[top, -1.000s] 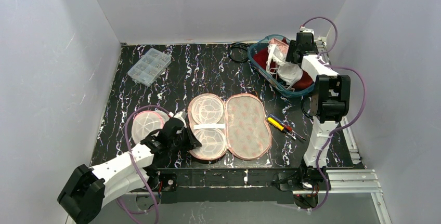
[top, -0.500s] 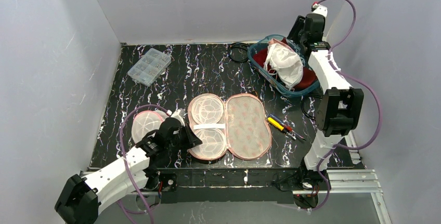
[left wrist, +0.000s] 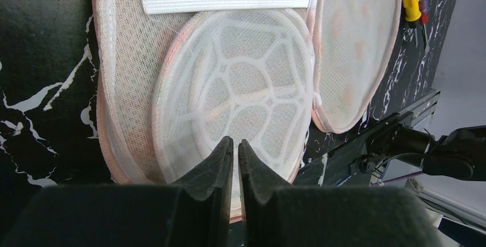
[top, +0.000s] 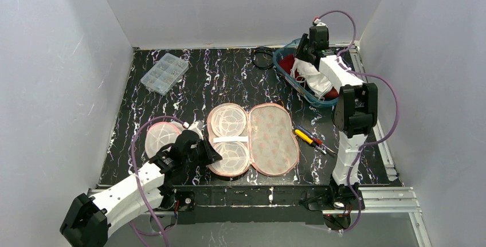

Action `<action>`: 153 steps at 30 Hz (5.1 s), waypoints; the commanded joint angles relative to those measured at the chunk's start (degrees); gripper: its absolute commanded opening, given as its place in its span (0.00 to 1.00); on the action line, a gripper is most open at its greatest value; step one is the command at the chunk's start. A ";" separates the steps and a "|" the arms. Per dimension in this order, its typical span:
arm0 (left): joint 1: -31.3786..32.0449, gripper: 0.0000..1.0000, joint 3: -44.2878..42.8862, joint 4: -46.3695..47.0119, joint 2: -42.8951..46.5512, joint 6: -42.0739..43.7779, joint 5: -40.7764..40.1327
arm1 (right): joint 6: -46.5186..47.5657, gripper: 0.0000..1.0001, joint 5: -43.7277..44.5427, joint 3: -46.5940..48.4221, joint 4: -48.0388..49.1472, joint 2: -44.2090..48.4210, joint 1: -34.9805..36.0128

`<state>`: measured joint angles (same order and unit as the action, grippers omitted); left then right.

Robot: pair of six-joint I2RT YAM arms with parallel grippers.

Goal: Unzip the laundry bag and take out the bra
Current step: Place the bra in the bin.

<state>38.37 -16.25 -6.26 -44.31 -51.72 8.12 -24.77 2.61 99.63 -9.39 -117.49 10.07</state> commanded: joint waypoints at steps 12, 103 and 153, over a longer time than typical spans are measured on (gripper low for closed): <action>0.12 0.07 -1.38 1.32 -4.20 0.00 -0.45 | -1.21 0.35 -9.57 5.58 2.96 -9.58 0.07; 0.43 0.08 0.74 4.78 1.13 -0.97 2.12 | 19.89 0.60 29.92 -25.96 6.80 29.19 -6.34; 0.48 0.08 -3.34 1.81 -6.30 0.59 -0.79 | -3.61 0.58 3.99 -21.65 15.70 13.59 -7.62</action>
<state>38.52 -18.22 -0.56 -53.19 -52.03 8.69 -27.05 8.38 73.84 7.16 -100.42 0.97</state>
